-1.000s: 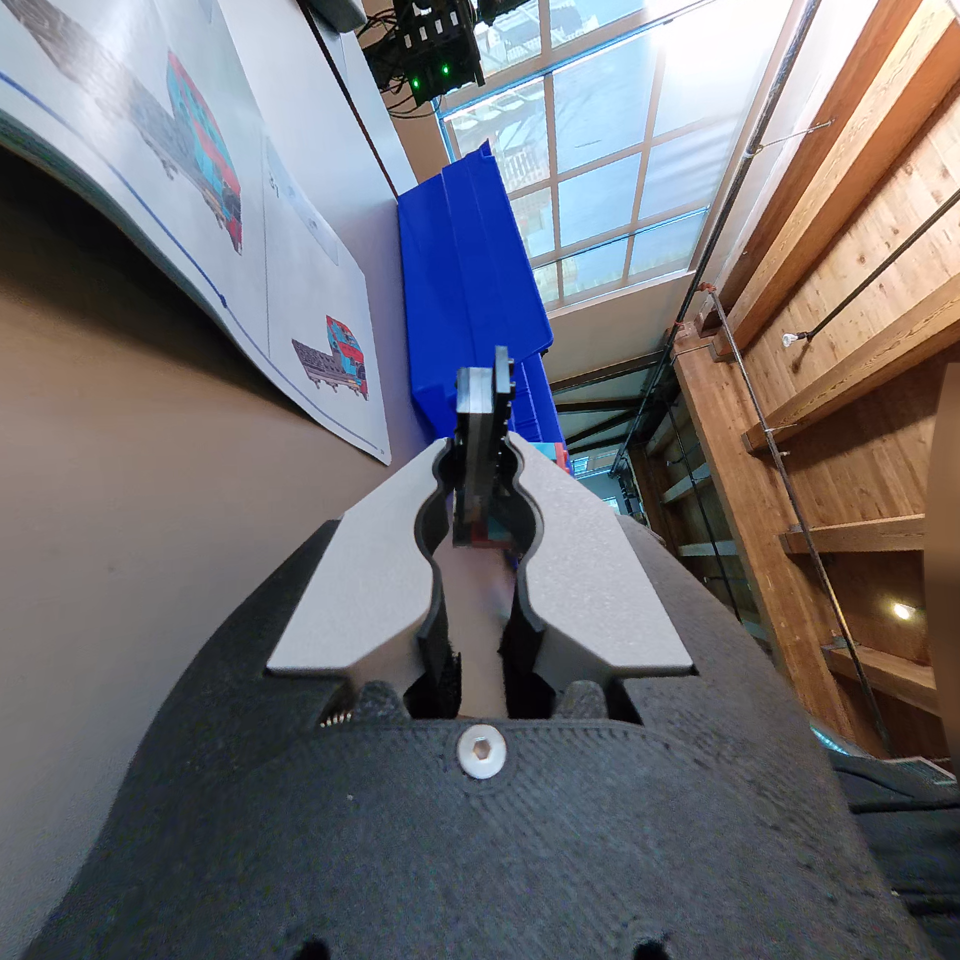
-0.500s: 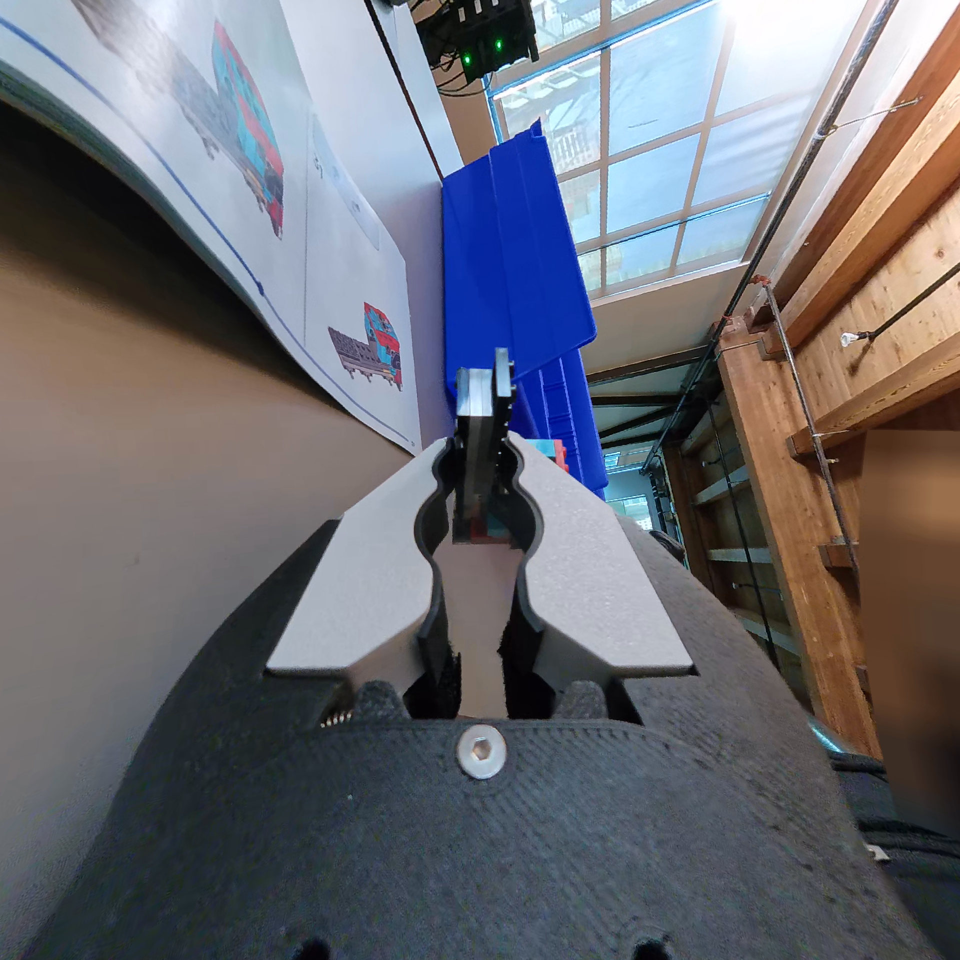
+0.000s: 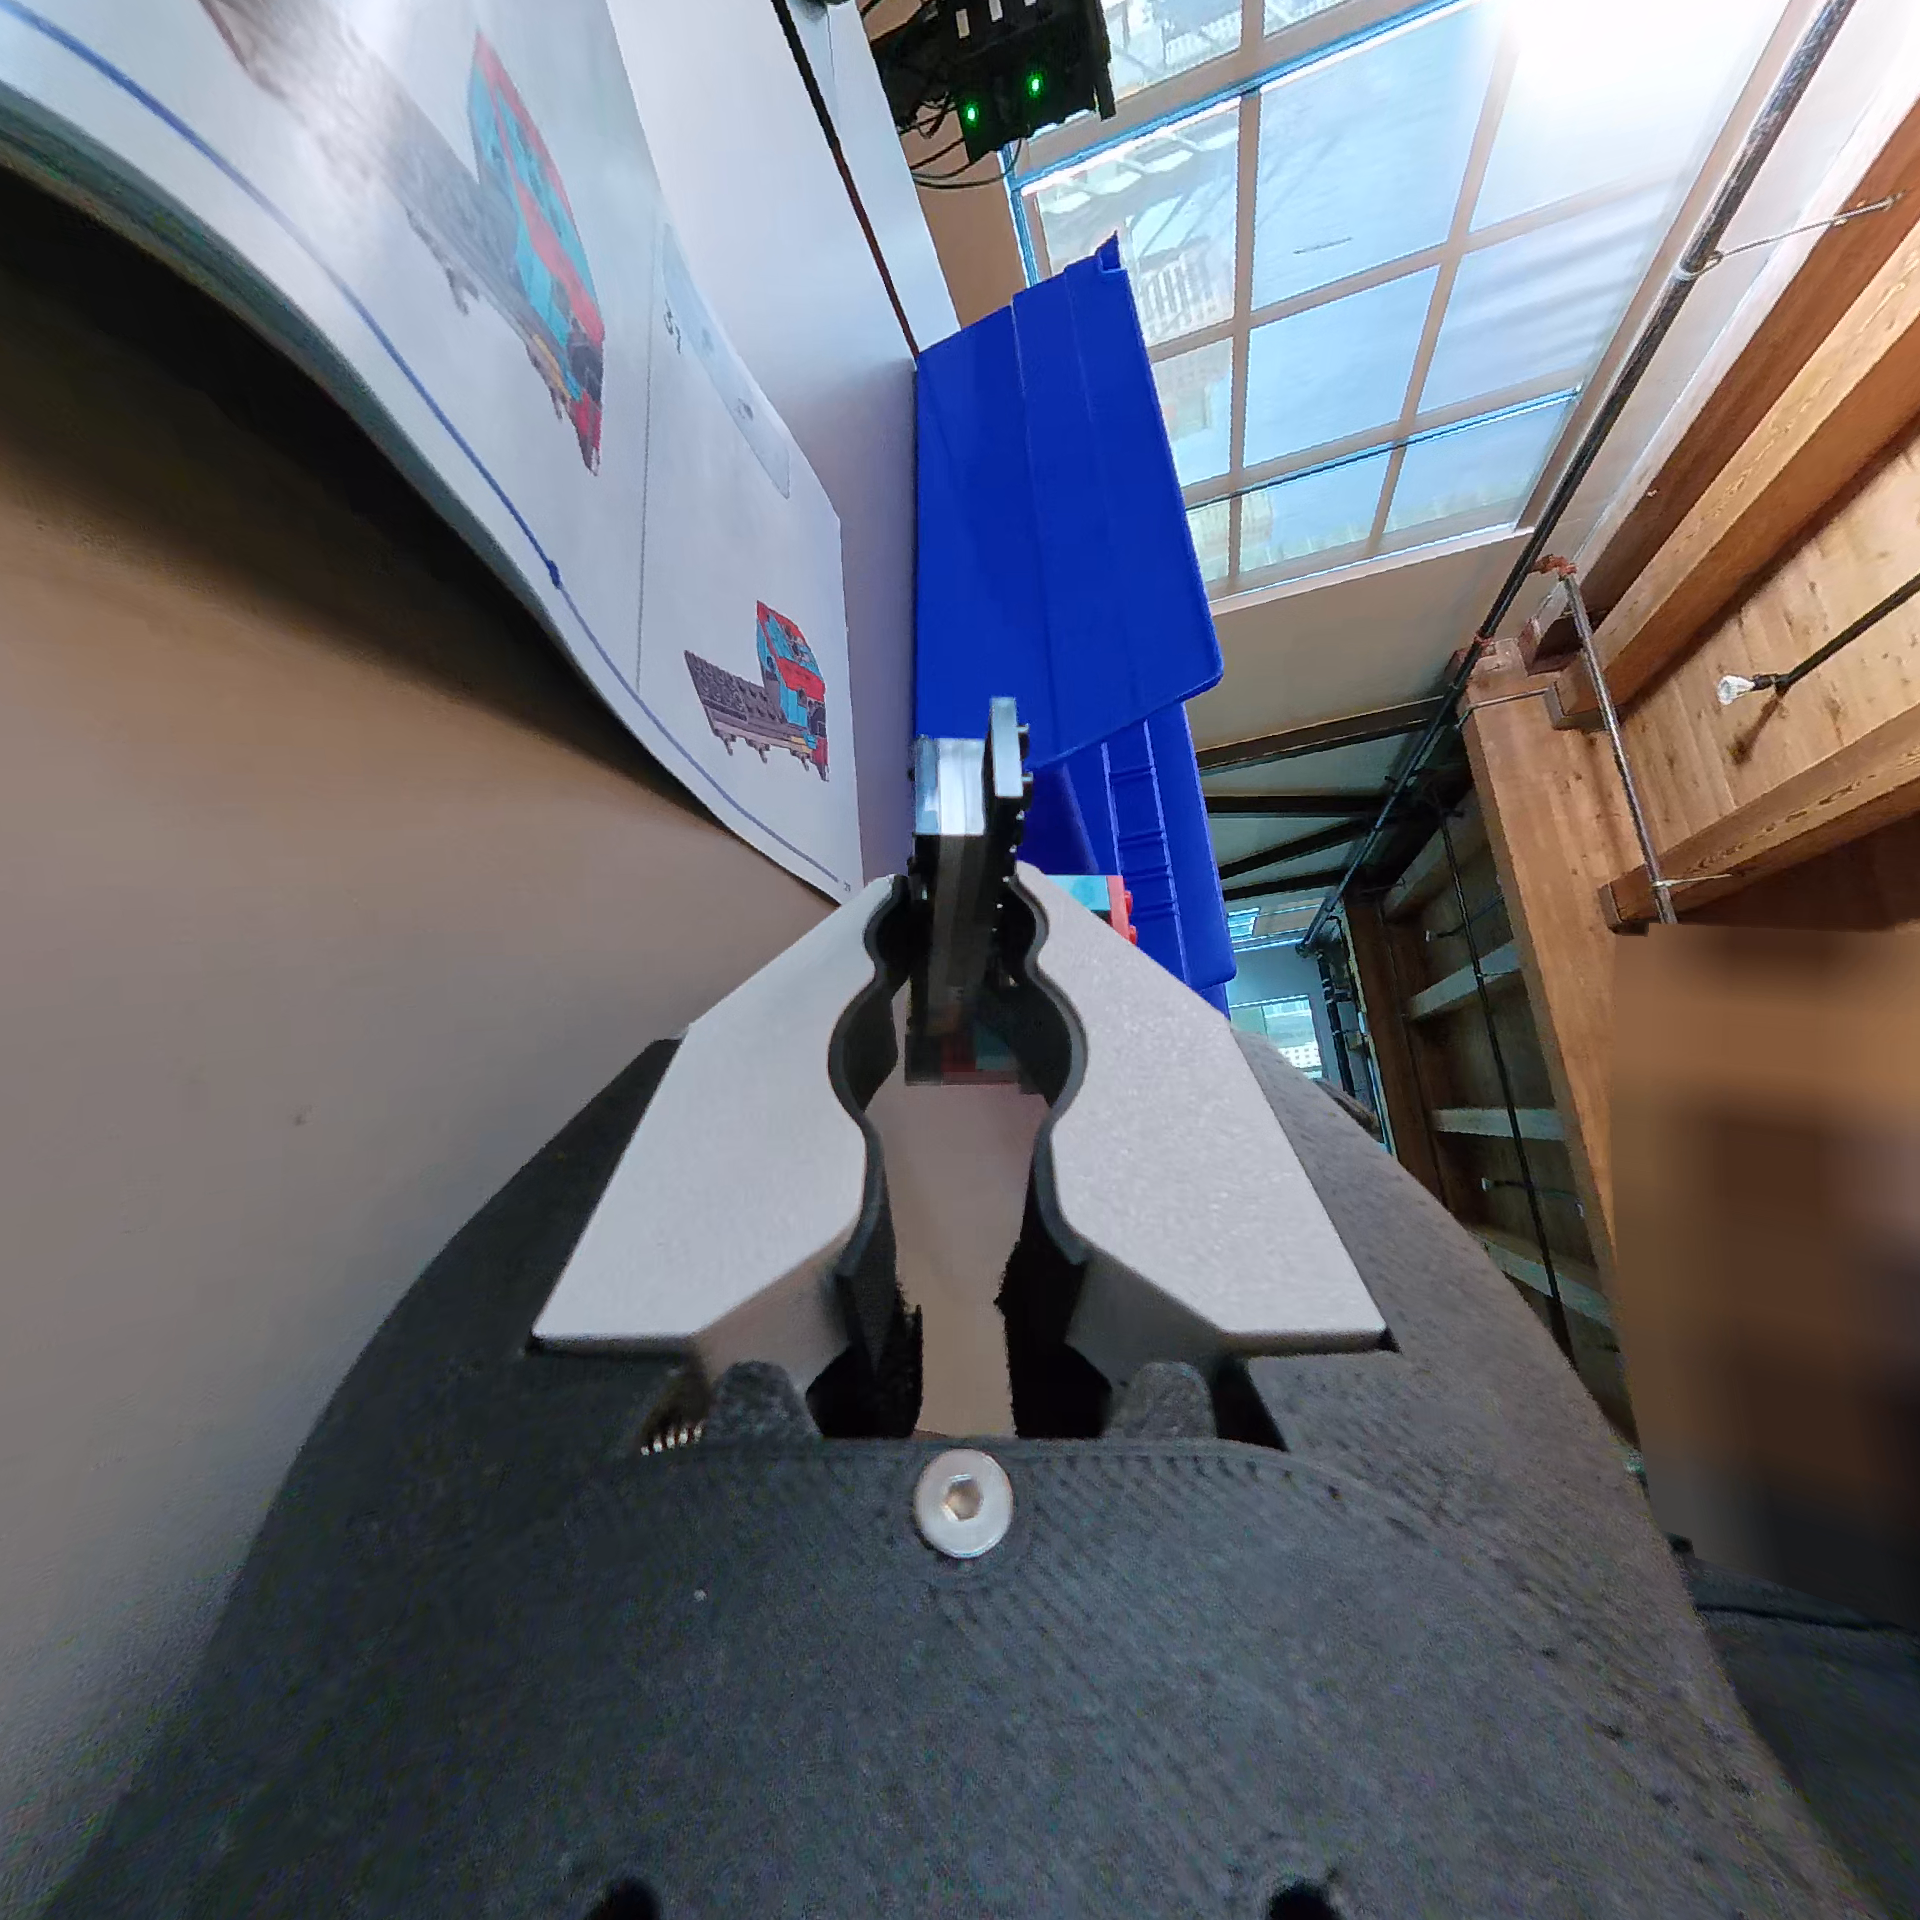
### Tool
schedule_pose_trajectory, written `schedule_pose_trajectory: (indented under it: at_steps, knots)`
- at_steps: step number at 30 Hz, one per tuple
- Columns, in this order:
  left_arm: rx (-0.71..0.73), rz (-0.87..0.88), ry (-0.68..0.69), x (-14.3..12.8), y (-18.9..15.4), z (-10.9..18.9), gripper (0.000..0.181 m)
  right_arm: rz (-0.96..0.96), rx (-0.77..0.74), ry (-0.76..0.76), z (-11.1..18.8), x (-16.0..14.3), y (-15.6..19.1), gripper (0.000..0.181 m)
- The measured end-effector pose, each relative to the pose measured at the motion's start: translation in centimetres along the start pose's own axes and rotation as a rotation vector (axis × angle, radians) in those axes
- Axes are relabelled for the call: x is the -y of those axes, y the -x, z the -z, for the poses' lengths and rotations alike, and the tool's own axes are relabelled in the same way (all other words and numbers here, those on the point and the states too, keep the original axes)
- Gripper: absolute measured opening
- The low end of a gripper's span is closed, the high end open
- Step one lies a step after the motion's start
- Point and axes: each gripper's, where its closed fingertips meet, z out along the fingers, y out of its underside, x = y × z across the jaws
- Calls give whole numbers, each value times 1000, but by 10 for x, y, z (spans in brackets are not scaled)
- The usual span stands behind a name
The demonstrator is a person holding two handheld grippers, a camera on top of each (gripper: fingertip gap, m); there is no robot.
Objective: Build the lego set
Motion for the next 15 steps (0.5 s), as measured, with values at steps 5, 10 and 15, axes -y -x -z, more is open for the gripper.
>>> schedule_pose_trajectory:
  at_steps: [5, 10, 15]
  knots:
    - [0, -3, -23, 3, 0, 2, 16, -45, 13, -39, 6, 4, 1, 37]
    - [24, -7, -27, 3, 3, 1, 16, -74, 37, -53, 10, 6, 5, 37]
    - [54, -13, -28, 3, 6, 0, 16, -84, 76, -35, 15, 5, 11, 37]
